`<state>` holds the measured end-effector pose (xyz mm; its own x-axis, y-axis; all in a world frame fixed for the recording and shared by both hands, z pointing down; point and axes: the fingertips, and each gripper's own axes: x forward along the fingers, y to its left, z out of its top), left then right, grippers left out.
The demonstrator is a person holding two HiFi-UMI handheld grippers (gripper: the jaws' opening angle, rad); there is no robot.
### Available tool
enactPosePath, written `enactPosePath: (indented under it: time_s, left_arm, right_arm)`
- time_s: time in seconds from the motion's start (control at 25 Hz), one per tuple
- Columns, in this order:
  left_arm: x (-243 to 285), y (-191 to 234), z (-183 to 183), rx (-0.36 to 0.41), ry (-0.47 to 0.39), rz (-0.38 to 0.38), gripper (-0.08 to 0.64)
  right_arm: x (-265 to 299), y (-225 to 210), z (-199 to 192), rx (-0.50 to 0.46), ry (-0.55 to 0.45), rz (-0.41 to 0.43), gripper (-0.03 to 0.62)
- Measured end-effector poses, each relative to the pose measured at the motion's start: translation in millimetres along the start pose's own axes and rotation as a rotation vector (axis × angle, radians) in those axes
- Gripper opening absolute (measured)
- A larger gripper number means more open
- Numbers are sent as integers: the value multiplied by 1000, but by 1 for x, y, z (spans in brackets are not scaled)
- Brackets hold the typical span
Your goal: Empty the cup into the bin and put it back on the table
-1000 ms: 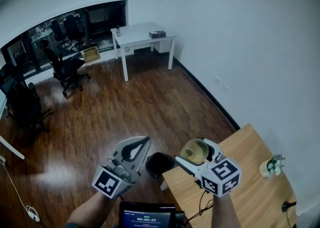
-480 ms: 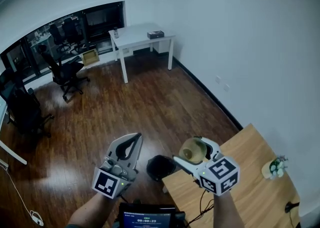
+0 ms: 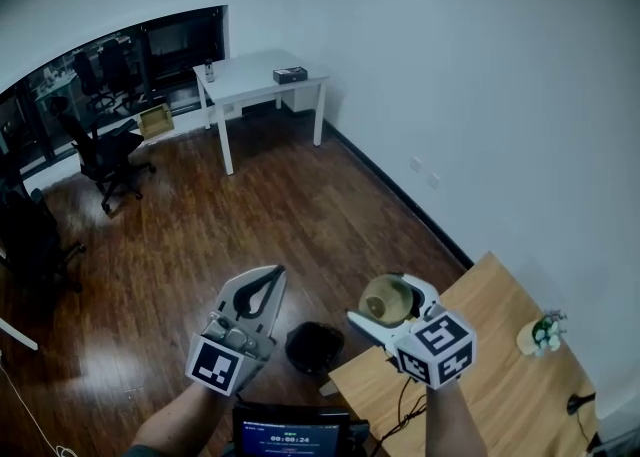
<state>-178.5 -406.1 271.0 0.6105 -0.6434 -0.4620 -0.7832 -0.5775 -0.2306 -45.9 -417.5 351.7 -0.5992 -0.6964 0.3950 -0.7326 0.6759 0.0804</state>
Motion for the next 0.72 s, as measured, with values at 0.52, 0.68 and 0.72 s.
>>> enactPosePath:
  time_s: [0.52,0.68,0.72]
  left_arm:
    - [10,36,-30,-49,18,-43,-9]
    - [16,40,-36,-44,24,-59,-9]
    - [18,42,-38,-44,25,-57,-9]
  right_arm:
    - [40,-42,-6,-103,161,-152,411]
    - [52,-58,-12,-153,216,-189,411]
    - [54,-61,-14,-162,228,-194,411]
